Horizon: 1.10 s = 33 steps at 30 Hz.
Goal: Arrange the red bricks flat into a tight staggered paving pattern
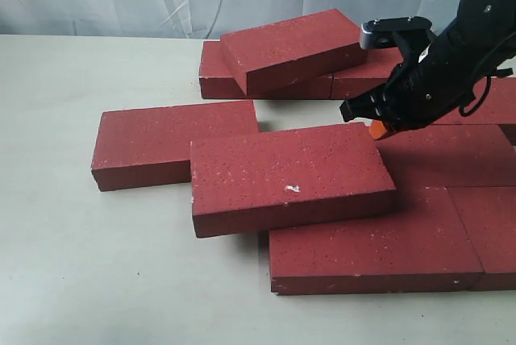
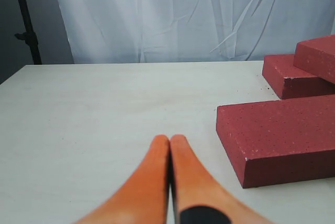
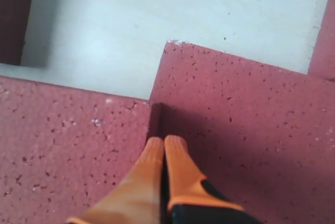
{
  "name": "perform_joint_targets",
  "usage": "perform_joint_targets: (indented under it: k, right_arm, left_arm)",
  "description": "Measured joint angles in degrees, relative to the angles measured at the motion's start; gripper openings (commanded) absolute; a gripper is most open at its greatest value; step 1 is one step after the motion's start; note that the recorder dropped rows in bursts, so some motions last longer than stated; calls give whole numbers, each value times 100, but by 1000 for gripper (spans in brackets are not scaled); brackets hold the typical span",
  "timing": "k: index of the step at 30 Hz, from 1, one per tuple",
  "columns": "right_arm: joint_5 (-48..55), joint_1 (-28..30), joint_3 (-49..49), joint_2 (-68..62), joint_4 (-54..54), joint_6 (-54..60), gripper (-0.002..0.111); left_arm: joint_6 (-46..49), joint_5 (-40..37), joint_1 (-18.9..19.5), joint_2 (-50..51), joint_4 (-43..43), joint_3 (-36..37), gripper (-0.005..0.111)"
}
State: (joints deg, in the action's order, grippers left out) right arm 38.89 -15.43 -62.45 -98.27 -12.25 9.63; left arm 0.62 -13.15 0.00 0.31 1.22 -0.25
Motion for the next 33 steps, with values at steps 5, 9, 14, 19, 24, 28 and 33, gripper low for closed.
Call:
perform_joint_targets:
  k: [5, 9, 14, 19, 24, 28, 33]
  right_arm:
    - [-85, 0, 0, 169, 184, -11, -1]
    - [-85, 0, 0, 207, 397, -34, -1]
    - [-34, 0, -11, 207, 666, -97, -1]
    - [-116, 27, -44, 207, 720, -193, -1]
    - [-131, 338, -44, 133, 397, -218, -1]
    - [-83, 541, -44, 72, 277, -232, -1]
    - [-34, 551, -44, 72, 267, -232, -1]
  left_arm:
    - [0, 0, 0, 0, 0, 0, 0]
    - [0, 0, 0, 0, 0, 0, 0]
    - [0, 0, 0, 0, 0, 0, 0]
    - [0, 0, 0, 0, 0, 0, 0]
    - [0, 0, 0, 0, 0, 0, 0]
    - [0, 0, 0, 0, 0, 0, 0]
    - [0, 0, 0, 0, 0, 0, 0]
